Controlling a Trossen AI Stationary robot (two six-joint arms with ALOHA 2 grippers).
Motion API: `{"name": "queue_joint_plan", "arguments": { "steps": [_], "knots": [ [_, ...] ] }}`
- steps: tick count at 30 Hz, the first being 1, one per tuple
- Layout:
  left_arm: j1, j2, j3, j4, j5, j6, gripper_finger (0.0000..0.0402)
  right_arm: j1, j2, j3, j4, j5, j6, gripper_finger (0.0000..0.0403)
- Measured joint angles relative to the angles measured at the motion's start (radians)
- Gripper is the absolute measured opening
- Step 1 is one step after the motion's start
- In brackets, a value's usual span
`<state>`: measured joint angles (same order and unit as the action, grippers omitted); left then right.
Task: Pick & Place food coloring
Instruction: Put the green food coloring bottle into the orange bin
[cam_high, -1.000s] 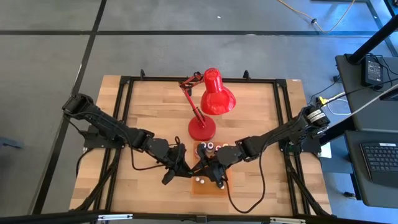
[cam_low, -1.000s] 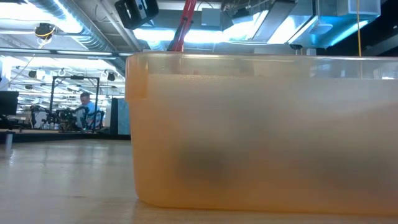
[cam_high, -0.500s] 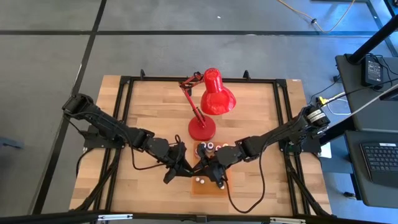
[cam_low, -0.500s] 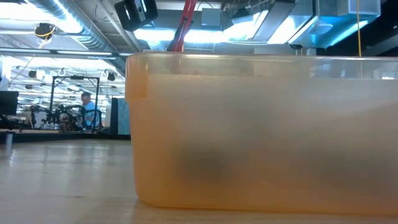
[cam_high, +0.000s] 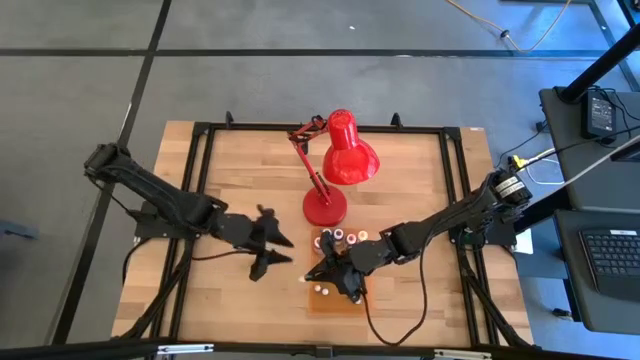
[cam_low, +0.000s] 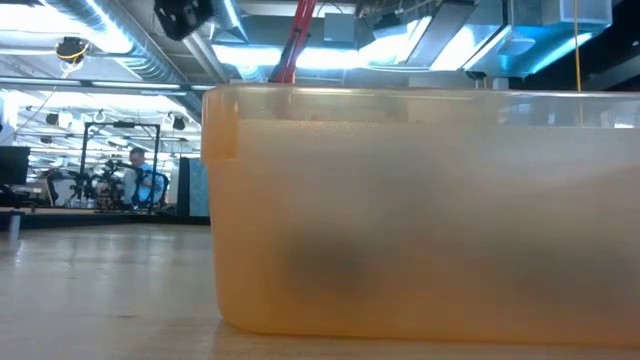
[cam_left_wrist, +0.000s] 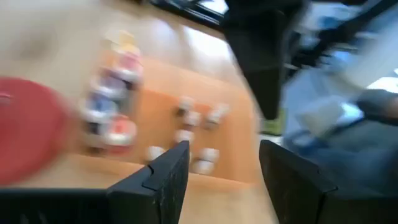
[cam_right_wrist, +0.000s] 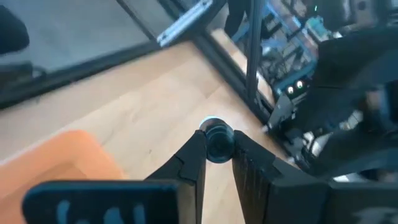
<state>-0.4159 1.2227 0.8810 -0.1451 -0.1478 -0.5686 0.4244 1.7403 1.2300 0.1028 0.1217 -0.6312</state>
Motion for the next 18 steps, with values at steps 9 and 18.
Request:
{"name": "queue_joint_plan", "arguments": {
  "steps": [9, 18],
  "knots": [
    [-0.108, -0.075, -0.206, 0.385, -0.241, 0.187, 0.018, 0.07, -0.035, 0.0, -0.064, 0.177, 0.01, 0.0067],
    [-0.123, 0.02, -0.525, 1.169, -0.192, 0.351, 0.0177, 0.09, -0.041, 0.0, 0.013, 0.338, 0.002, 0.0068]
  ]
}}
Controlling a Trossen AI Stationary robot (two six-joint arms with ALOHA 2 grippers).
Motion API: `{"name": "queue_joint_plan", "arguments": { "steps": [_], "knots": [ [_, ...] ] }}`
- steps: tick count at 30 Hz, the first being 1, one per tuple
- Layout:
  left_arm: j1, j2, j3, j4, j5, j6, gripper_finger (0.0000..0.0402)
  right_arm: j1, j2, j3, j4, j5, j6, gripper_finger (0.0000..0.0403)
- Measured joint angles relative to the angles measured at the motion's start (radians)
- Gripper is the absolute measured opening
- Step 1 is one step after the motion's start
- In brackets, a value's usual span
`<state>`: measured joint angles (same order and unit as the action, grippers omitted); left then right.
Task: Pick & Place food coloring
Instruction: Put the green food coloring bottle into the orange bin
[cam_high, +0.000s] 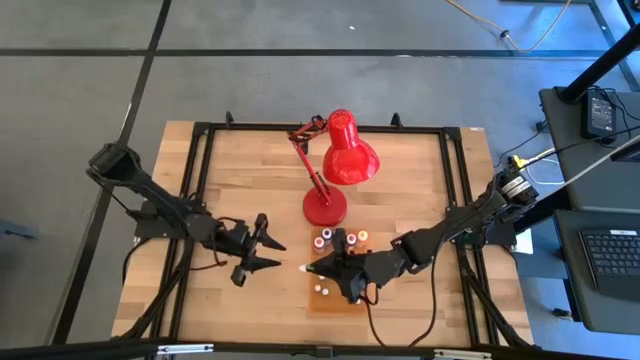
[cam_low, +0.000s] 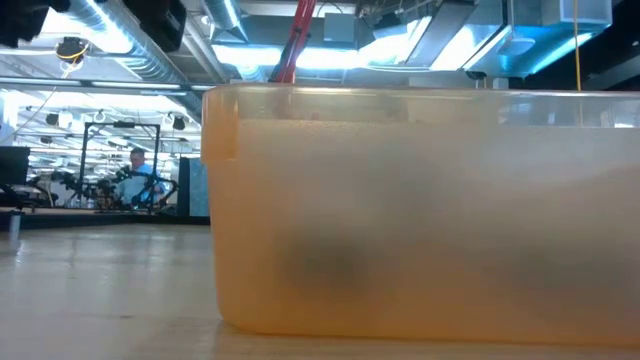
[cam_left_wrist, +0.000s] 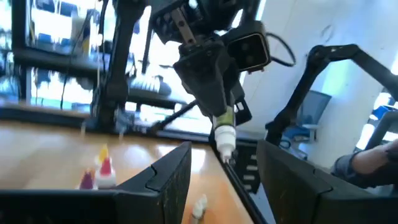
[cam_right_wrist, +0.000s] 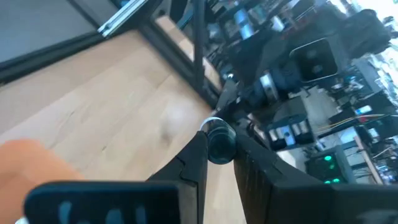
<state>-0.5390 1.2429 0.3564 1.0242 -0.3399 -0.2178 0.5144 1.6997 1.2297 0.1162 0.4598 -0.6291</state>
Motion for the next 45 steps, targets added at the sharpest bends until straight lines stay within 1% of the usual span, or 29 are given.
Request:
{"name": "queue_joint_plan", "arguments": {
  "steps": [5, 7, 10, 14, 19, 29, 35, 45],
  "knots": [
    [0.0, 0.091, -0.019, 0.2, 0.02, 0.099, 0.0176, -0.011, 0.0, 0.0, 0.112, 0.002, -0.056, 0.0068],
    [0.001, 0.121, -0.016, 0.26, 0.028, 0.124, 0.0176, -0.026, 0.004, 0.0, 0.158, -0.013, -0.064, 0.0068],
    [0.004, 0.152, -0.002, 0.306, 0.024, 0.141, 0.0174, -0.051, 0.008, 0.0, 0.186, -0.017, -0.072, 0.0069],
    [0.004, 0.168, 0.02, 0.31, 0.013, 0.127, 0.0173, -0.079, 0.008, 0.0, 0.207, -0.038, -0.059, 0.0069],
    [0.004, 0.169, 0.03, 0.311, -0.007, 0.127, 0.0172, -0.089, 0.008, 0.0, 0.227, -0.09, -0.056, 0.0069],
    [0.004, 0.169, 0.033, 0.313, -0.037, 0.127, 0.0168, -0.09, 0.008, 0.0, 0.233, -0.096, -0.056, 0.0069],
    [0.004, 0.169, 0.063, 0.313, -0.038, 0.134, 0.0167, -0.112, 0.008, 0.0, 0.233, -0.096, -0.056, 0.0069],
    [0.004, 0.169, 0.068, 0.304, -0.059, 0.154, 0.0137, -0.12, 0.008, 0.0, 0.245, -0.099, -0.055, 0.0069]
  ]
}}
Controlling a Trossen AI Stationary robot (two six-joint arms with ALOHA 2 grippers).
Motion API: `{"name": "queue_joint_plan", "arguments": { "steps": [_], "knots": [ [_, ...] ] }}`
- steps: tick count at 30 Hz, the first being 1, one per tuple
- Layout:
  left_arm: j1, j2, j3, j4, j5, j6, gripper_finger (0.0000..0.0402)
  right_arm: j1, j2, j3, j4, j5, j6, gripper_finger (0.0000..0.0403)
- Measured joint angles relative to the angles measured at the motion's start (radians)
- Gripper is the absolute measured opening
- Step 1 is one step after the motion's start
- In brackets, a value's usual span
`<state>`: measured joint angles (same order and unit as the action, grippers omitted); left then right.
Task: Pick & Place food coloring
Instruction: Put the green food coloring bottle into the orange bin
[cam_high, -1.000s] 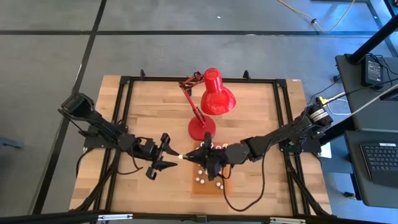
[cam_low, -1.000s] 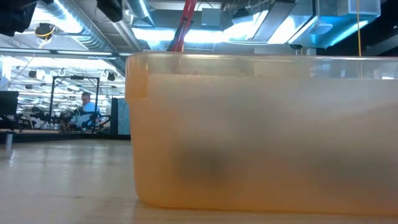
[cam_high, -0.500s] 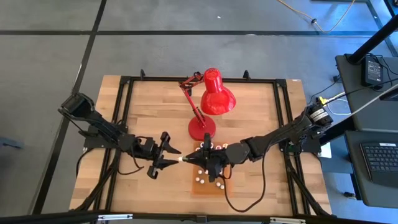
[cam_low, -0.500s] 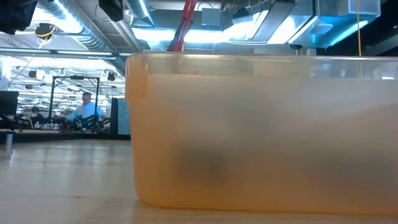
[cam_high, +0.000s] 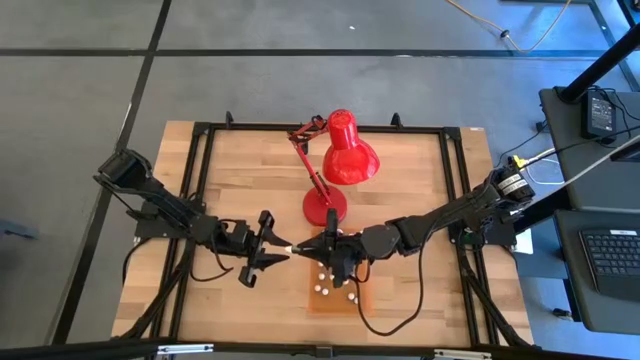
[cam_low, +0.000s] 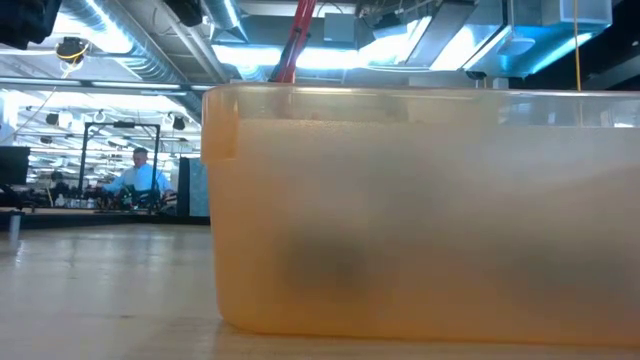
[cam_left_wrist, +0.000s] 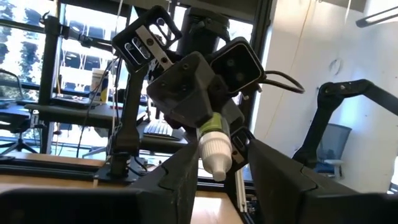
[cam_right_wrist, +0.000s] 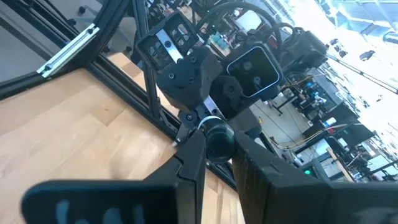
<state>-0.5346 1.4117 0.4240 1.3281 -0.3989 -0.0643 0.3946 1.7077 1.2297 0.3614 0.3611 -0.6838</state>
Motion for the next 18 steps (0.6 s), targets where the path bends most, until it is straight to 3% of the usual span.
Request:
{"name": "queue_joint_plan", "arguments": {
  "steps": [18],
  "knots": [
    [0.0, 0.0, 0.0, -0.001, -0.003, 0.032, 0.0063, 0.001, 0.0, 0.0, 0.001, -0.002, -0.001, 0.0069]
  ]
}}
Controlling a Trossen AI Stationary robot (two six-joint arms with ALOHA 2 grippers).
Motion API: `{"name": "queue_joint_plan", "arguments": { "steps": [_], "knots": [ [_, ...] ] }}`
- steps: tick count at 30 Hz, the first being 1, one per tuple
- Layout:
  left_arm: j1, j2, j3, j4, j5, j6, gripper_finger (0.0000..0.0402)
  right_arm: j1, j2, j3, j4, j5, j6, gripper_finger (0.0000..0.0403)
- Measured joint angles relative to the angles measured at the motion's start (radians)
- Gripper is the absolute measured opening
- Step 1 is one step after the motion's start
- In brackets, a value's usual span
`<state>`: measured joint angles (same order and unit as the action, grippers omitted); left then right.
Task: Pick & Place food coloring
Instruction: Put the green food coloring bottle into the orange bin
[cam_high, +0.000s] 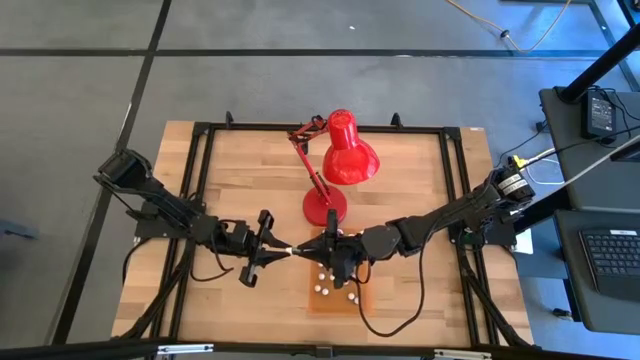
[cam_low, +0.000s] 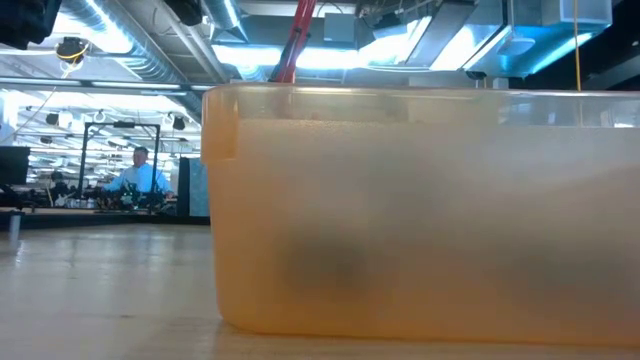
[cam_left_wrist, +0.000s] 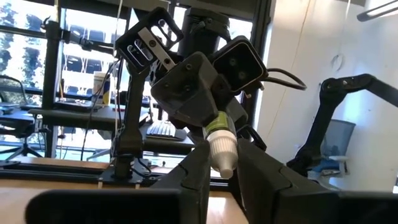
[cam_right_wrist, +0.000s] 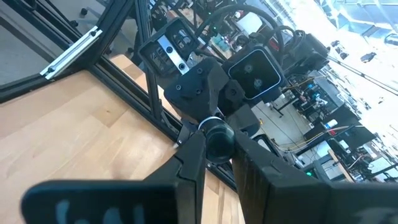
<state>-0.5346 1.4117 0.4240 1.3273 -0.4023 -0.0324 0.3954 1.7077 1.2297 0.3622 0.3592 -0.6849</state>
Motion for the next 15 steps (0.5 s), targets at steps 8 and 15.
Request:
{"name": "queue_joint_plan", "arguments": {
  "steps": [8, 15],
  "knots": [
    [0.0, 0.0, 0.0, -0.004, 0.004, 0.002, 0.0061, -0.001, 0.0, 0.0, -0.005, -0.032, 0.002, 0.0075],
    [0.0, 0.0, 0.0, -0.022, 0.004, 0.002, 0.0061, 0.0, 0.001, 0.0, -0.048, -0.034, 0.003, 0.015]
  ]
}}
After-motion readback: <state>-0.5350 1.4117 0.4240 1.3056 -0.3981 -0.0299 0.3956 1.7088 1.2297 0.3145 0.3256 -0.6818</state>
